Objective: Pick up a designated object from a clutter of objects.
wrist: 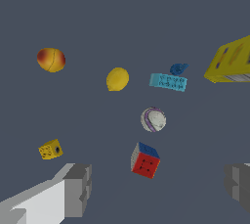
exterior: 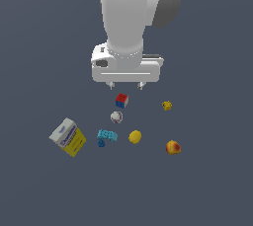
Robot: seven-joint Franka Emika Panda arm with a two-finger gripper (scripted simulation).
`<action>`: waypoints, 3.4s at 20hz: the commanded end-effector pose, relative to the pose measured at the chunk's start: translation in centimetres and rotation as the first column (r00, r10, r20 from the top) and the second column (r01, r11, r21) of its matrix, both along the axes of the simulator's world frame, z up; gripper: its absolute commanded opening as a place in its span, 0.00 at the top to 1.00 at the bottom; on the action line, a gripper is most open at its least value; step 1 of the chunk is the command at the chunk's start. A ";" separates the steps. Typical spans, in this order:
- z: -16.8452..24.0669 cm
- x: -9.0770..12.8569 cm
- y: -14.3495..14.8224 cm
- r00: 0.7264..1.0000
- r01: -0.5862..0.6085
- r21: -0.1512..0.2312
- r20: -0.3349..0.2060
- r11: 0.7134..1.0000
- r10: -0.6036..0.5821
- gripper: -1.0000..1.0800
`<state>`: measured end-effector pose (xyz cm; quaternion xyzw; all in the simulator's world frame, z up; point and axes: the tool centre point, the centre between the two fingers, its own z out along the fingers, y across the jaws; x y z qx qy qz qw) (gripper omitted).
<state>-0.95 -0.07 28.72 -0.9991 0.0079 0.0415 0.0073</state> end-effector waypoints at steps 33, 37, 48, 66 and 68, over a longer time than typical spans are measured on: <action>-3.8 7.1 -11.8 0.974 0.222 0.001 0.044 0.975 -0.222 0.04; -5.4 8.9 -15.9 0.952 0.301 -0.003 0.058 0.954 -0.300 0.04; -8.3 10.8 -22.5 0.908 0.414 -0.014 0.081 0.910 -0.412 0.04; -13.1 10.8 -23.0 0.904 0.422 -0.015 0.082 0.906 -0.420 0.04; -13.5 10.8 -23.0 0.904 0.423 -0.015 0.083 0.906 -0.420 0.04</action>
